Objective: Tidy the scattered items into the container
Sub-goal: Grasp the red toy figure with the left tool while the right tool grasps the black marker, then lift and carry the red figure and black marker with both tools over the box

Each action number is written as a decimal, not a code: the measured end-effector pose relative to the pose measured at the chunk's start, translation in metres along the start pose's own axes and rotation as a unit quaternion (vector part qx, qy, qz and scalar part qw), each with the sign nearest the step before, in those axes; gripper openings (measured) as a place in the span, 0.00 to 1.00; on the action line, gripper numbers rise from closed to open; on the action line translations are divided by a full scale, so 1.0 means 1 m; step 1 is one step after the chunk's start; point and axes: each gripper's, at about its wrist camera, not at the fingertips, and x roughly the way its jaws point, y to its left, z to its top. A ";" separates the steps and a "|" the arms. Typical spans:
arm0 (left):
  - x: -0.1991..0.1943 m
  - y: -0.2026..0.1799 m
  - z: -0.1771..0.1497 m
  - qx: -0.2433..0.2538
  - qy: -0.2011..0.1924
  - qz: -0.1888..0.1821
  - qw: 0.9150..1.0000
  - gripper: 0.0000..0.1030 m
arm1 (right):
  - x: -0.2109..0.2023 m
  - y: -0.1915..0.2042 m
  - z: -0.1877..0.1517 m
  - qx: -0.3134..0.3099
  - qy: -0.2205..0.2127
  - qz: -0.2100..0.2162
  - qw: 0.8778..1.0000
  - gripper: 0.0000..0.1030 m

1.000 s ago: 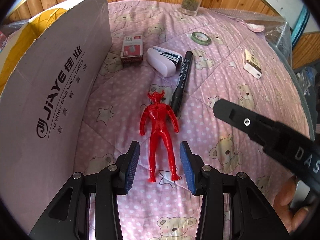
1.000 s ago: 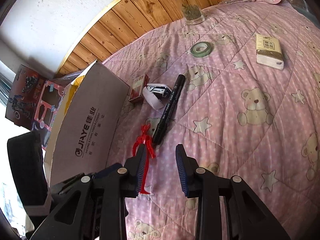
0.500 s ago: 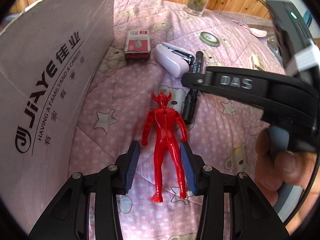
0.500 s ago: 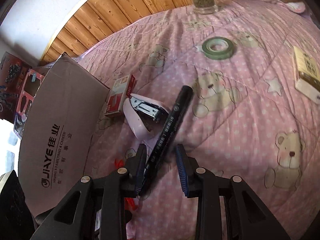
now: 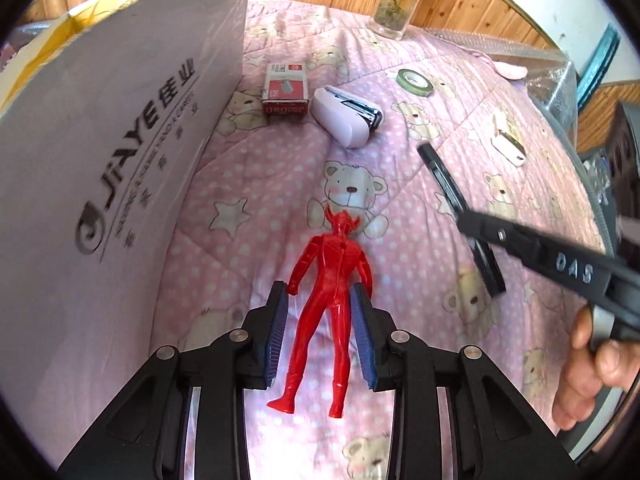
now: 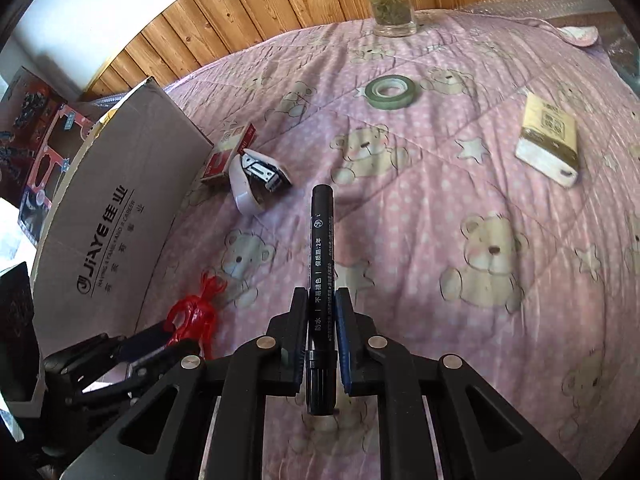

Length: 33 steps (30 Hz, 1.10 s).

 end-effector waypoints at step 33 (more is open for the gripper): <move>-0.012 -0.016 -0.035 0.023 -0.031 0.015 0.999 0.51 | -0.016 0.000 -0.073 0.020 0.004 0.012 1.000 0.15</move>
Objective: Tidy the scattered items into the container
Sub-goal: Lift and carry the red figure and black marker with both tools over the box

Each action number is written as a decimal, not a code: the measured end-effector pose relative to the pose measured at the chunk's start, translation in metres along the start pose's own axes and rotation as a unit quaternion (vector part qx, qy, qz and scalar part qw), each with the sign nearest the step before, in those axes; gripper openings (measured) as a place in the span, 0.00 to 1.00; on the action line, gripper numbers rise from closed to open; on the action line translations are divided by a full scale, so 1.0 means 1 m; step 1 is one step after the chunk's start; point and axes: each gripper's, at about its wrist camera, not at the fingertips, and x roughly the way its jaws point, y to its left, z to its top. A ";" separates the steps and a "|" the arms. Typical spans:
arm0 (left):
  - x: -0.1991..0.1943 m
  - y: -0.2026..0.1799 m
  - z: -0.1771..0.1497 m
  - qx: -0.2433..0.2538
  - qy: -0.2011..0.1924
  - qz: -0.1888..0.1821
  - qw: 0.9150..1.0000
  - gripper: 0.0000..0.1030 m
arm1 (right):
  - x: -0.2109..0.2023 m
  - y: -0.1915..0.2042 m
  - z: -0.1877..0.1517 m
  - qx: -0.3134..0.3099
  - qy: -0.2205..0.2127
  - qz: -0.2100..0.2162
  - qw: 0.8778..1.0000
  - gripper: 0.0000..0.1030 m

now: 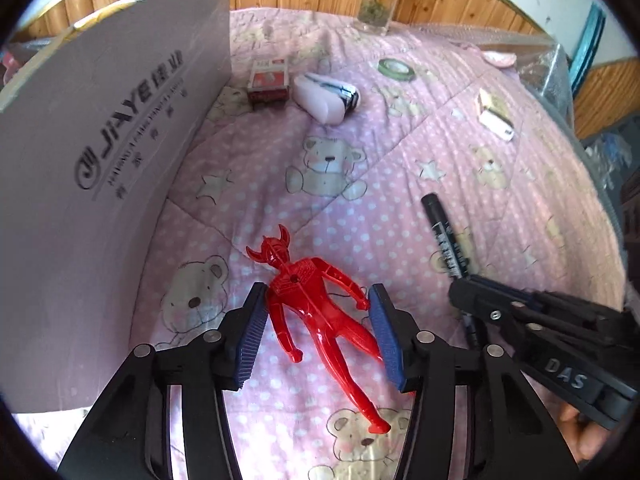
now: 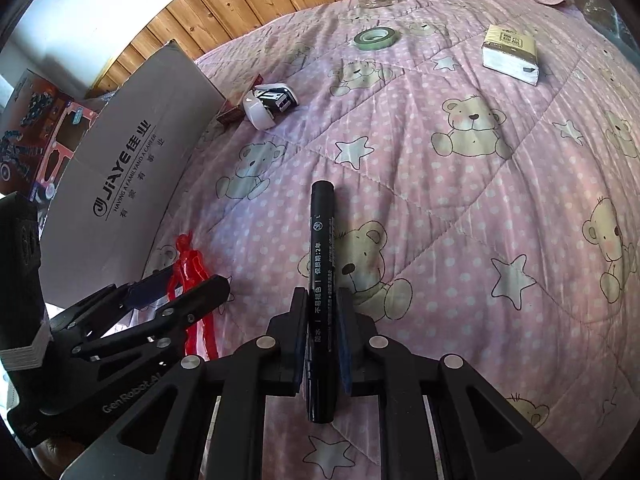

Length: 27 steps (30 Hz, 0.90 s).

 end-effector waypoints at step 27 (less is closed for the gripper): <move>-0.083 -0.011 -0.009 -0.011 -0.044 -0.021 0.999 0.51 | -0.049 0.011 -0.004 0.001 -0.047 0.060 0.997 0.14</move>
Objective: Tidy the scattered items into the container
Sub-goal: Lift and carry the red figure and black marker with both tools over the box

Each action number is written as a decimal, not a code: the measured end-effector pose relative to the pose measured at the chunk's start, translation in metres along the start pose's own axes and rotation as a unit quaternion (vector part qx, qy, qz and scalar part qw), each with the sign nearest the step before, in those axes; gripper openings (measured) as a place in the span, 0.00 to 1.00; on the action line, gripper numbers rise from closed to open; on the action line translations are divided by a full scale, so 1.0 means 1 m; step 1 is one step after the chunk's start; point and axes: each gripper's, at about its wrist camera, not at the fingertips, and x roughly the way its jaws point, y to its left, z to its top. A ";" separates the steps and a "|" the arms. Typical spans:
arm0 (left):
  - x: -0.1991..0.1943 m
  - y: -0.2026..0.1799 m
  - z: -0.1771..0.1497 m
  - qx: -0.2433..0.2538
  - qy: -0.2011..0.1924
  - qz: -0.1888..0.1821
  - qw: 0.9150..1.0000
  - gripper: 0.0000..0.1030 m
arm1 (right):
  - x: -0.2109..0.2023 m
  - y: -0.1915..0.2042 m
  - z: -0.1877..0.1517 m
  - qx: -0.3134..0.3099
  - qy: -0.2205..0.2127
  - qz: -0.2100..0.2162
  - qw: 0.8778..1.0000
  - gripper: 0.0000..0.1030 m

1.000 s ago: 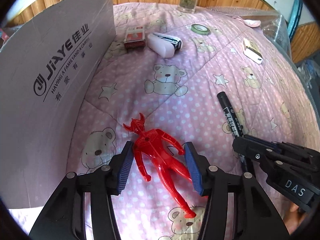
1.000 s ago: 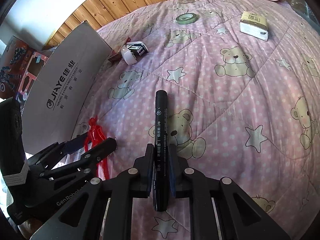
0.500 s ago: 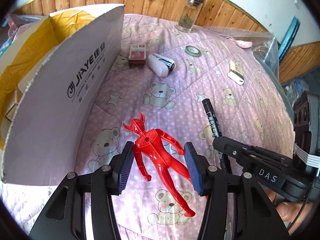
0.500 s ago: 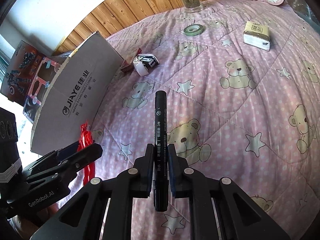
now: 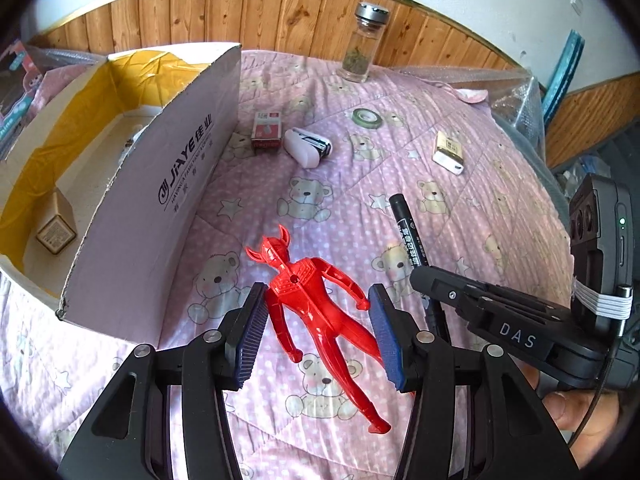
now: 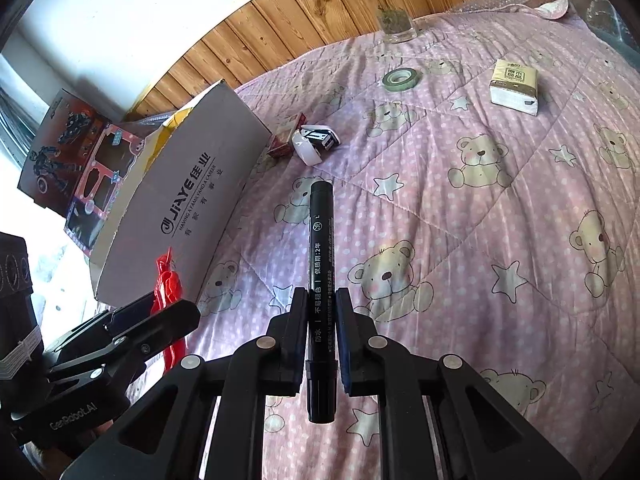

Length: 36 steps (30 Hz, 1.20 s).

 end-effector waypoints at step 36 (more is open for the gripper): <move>-0.094 0.052 0.003 -0.033 -0.068 -0.046 0.996 0.51 | -0.053 0.086 -0.038 -0.031 -0.025 0.032 0.999 0.14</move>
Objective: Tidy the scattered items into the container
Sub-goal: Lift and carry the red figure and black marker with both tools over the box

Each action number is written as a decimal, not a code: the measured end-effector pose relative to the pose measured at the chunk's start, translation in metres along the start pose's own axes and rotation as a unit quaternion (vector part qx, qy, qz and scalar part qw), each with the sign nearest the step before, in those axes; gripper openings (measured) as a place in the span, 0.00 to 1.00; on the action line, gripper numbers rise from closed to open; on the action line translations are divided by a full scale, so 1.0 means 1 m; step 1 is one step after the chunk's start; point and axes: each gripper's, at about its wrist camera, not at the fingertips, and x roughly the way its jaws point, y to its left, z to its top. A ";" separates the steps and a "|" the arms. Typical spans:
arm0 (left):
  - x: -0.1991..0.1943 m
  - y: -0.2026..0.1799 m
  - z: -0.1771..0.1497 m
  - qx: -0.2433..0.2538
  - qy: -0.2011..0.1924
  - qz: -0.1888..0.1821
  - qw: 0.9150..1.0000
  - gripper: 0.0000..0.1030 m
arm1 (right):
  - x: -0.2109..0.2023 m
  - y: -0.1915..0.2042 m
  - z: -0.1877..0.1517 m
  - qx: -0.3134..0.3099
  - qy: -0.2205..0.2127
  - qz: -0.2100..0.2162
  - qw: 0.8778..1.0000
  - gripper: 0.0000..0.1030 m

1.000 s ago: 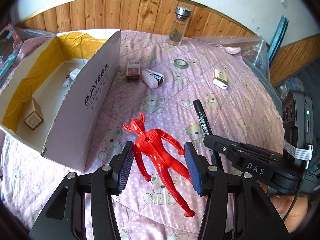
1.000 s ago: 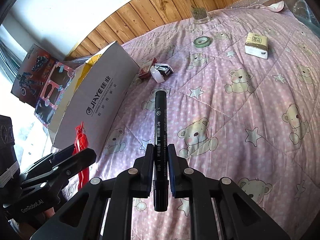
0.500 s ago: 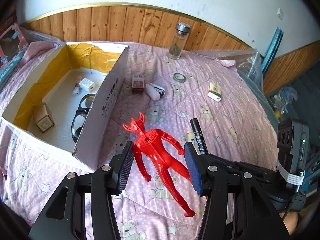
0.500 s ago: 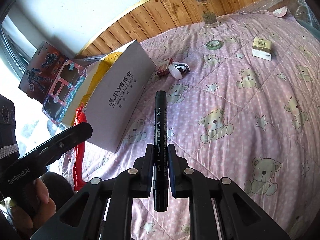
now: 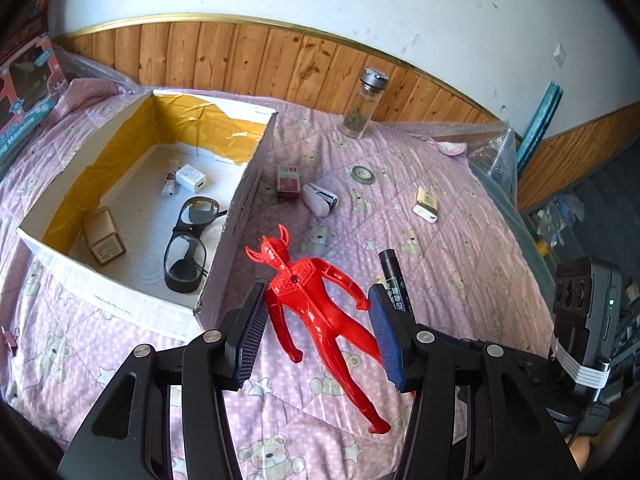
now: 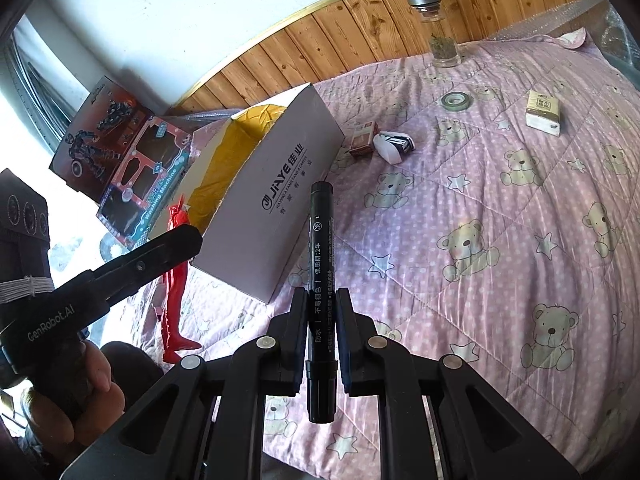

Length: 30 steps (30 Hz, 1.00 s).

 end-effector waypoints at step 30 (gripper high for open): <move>-0.039 0.060 0.016 -0.062 -0.040 -0.034 0.997 0.51 | -0.004 0.085 0.017 -0.058 -0.006 0.012 0.998 0.14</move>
